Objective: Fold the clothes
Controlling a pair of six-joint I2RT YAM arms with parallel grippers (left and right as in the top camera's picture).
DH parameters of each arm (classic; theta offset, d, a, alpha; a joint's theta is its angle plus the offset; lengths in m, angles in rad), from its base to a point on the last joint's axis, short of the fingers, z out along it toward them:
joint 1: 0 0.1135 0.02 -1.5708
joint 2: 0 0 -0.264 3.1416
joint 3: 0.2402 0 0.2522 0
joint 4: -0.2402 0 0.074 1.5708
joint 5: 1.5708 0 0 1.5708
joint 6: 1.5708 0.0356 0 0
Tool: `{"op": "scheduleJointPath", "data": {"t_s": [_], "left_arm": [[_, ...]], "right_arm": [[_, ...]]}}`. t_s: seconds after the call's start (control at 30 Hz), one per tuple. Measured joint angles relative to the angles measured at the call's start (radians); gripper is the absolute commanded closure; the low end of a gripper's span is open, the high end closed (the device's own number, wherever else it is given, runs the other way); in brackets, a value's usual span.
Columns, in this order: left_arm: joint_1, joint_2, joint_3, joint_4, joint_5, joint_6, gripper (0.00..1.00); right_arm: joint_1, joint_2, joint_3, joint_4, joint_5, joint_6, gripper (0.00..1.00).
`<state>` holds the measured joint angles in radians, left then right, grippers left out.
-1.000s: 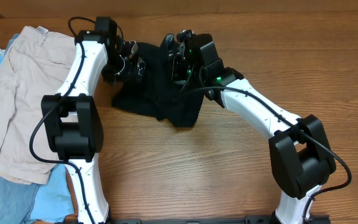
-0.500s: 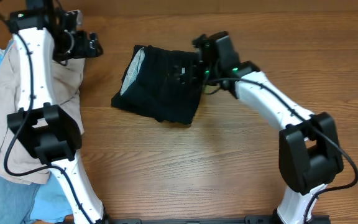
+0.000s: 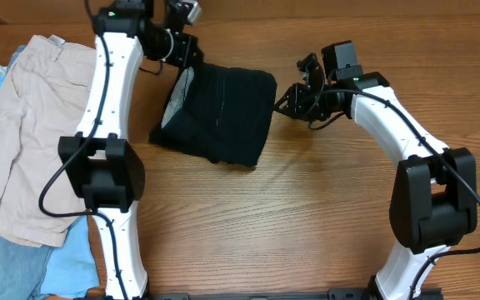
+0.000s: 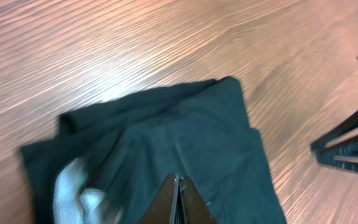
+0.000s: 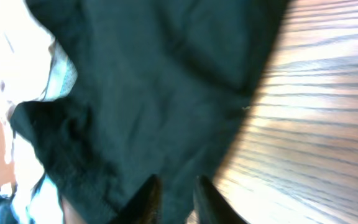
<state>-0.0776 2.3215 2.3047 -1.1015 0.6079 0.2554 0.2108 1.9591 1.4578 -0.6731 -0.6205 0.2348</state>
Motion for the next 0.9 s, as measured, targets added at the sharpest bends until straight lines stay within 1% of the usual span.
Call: {"op": "scheduleJointPath", "data": {"t_s": [0.1,0.27,0.33,0.37,0.43,0.47,0.5,0.57,0.7,0.77,0.9], "left_arm": [[-0.001,0.051,0.000,0.013,0.053,0.015,0.96],[-0.002,0.168,0.000,-0.021,0.070,0.039,0.96],[-0.001,0.192,0.000,-0.016,0.070,0.040,0.96],[0.000,0.199,0.000,-0.012,0.070,0.040,0.96],[0.001,0.202,0.001,-0.006,0.069,0.040,0.96],[0.001,0.202,0.001,-0.005,0.066,0.040,0.96],[0.001,0.202,0.001,-0.005,0.062,0.040,0.96],[0.001,0.202,0.001,-0.005,0.060,0.040,0.96],[0.001,0.202,0.001,-0.011,0.057,0.040,0.96],[0.001,0.202,0.001,-0.013,0.057,0.040,0.96],[0.001,0.202,0.001,-0.024,0.054,0.040,0.96]], "right_arm": [[0.011,0.000,0.000,0.001,-0.098,-0.031,0.96],[0.074,0.000,0.000,0.016,-0.150,-0.045,0.96],[0.105,0.000,0.000,0.065,-0.158,-0.048,0.96],[0.132,0.000,0.000,0.116,-0.153,-0.047,0.96],[0.222,0.000,0.000,0.191,-0.077,-0.019,0.96],[0.282,0.000,0.000,0.243,0.010,0.013,0.96],[0.319,0.000,0.000,0.261,0.054,0.027,0.96],[0.366,0.008,0.001,0.322,0.122,0.056,0.96],[0.428,0.103,0.002,0.422,0.220,0.115,0.96],[0.451,0.148,0.002,0.426,0.243,0.129,0.96],[0.514,0.151,0.001,0.325,0.293,0.187,0.96]]}}
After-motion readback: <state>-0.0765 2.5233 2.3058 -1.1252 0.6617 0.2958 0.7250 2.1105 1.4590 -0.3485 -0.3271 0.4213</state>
